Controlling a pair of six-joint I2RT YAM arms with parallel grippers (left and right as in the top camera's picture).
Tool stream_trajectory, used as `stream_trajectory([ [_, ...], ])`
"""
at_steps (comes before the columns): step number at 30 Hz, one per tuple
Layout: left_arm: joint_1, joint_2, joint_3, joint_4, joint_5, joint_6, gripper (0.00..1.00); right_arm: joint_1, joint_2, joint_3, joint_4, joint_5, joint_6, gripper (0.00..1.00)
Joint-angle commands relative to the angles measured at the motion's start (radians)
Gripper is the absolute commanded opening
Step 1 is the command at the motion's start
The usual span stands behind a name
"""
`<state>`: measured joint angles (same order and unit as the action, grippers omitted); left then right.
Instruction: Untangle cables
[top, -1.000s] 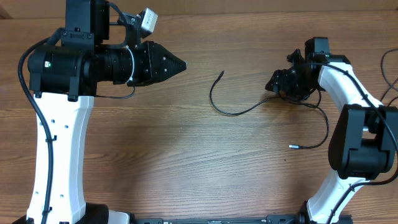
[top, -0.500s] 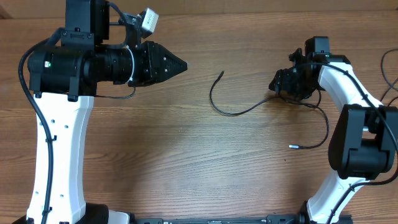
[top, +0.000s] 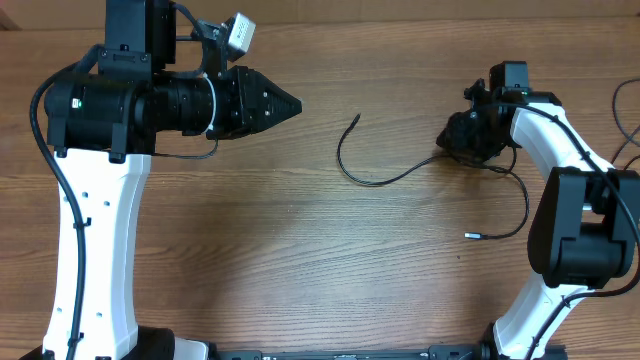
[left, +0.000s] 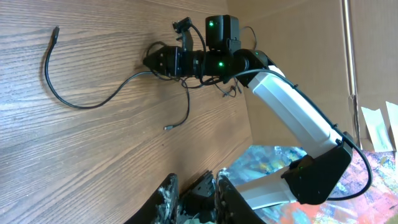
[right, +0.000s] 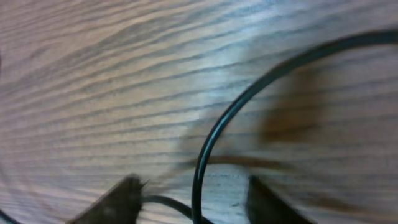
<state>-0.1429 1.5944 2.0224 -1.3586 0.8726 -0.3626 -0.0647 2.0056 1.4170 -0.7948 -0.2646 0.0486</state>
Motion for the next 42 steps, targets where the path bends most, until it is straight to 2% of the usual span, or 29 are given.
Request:
stream_trajectory([
  [1, -0.003, -0.024, 0.014, 0.001, 0.019, 0.023, 0.21, -0.003, 0.007, -0.005, 0.005, 0.002, -0.005, 0.56],
  [12, -0.003, -0.024, 0.014, 0.001, 0.019, 0.023, 0.21, -0.003, 0.052, -0.006, 0.003, 0.000, -0.005, 0.56],
  [14, -0.003, -0.024, 0.014, 0.001, 0.019, 0.023, 0.21, -0.003, 0.066, -0.006, 0.001, -0.009, -0.005, 0.36],
  [16, -0.003, -0.024, 0.014, 0.002, 0.019, 0.023, 0.22, -0.003, 0.072, -0.006, 0.001, -0.026, -0.005, 0.04],
  [20, -0.002, -0.024, 0.014, 0.009, 0.019, 0.023, 0.22, -0.003, 0.071, 0.007, -0.004, -0.101, -0.005, 0.04],
  [24, -0.002, -0.024, 0.014, 0.009, 0.015, 0.023, 0.22, -0.003, 0.069, 0.079, -0.047, -0.267, -0.013, 0.04],
  [27, -0.002, -0.024, 0.014, 0.009, 0.015, 0.023, 0.22, 0.000, 0.053, 0.177, -0.118, -0.404, -0.063, 0.04],
  [34, -0.002, -0.024, 0.014, 0.009, 0.011, 0.027, 0.23, 0.032, -0.031, 0.475, -0.329, -0.448, -0.060, 0.04],
  [42, -0.003, -0.024, 0.014, -0.014, -0.001, 0.054, 0.25, 0.079, -0.132, 0.755, -0.411, -0.446, 0.151, 0.04],
])
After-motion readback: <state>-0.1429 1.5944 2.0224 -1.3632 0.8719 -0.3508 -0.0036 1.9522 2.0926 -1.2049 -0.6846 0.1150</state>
